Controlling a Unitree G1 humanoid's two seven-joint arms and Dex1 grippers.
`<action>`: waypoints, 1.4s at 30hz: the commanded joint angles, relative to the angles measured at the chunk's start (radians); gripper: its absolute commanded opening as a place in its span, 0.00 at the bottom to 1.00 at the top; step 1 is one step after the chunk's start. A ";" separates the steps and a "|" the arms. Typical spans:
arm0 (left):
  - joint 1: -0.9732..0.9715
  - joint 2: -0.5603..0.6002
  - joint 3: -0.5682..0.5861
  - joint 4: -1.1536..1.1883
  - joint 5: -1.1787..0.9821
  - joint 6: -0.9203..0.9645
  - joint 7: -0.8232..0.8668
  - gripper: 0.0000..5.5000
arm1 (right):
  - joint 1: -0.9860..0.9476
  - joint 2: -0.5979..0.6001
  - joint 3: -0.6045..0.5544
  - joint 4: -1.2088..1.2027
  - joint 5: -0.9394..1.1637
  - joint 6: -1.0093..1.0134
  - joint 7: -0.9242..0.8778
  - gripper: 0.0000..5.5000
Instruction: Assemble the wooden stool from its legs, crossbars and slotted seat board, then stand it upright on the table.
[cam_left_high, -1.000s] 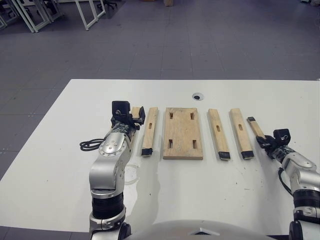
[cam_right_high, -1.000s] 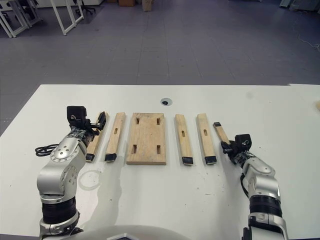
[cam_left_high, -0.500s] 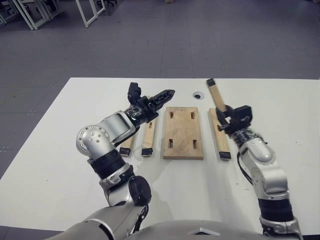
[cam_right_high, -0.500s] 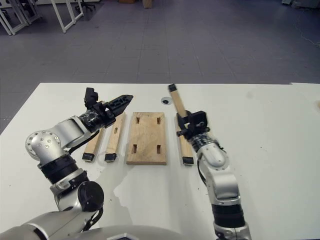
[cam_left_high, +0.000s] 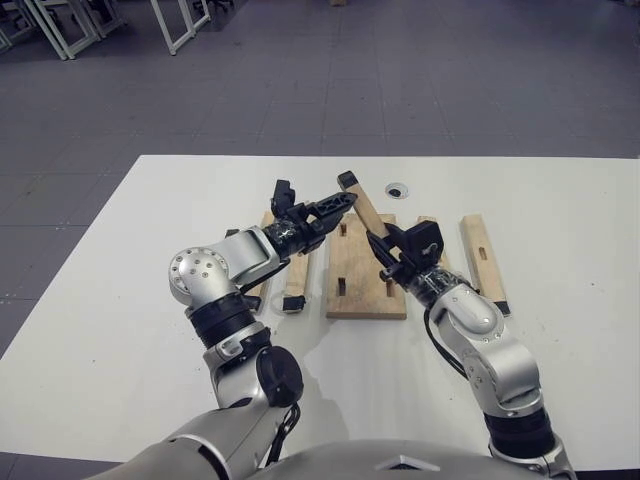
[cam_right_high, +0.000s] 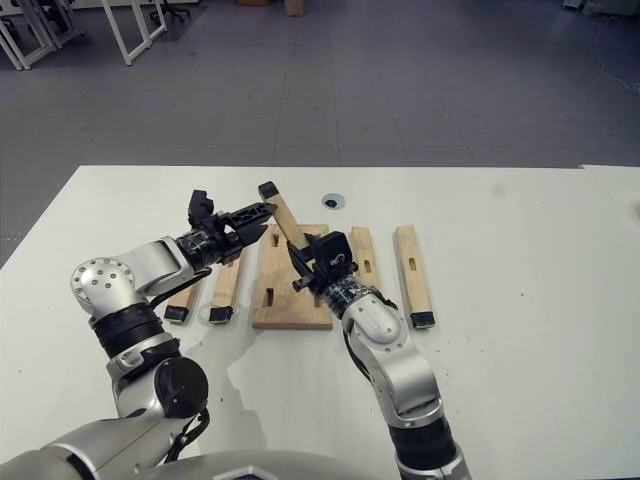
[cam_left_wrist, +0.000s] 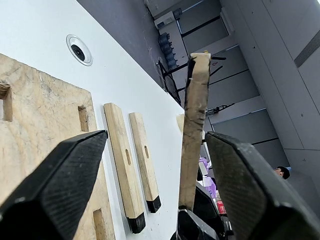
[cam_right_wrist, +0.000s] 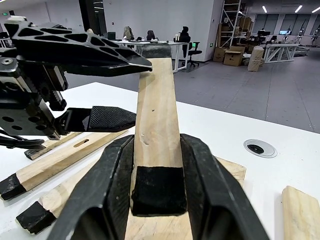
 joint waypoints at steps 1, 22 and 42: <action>0.021 -0.016 -0.033 0.003 -0.009 -0.023 0.014 0.66 | 0.008 -0.011 0.023 -0.025 0.014 0.042 0.029 0.23; 0.048 0.013 -0.034 -0.029 -0.037 0.021 0.025 0.18 | 0.040 -0.040 0.042 -0.042 0.037 0.076 0.064 0.23; 0.097 0.080 -0.173 -0.131 -0.071 0.029 0.051 0.08 | 0.039 -0.073 0.037 -0.051 0.037 0.082 0.089 0.45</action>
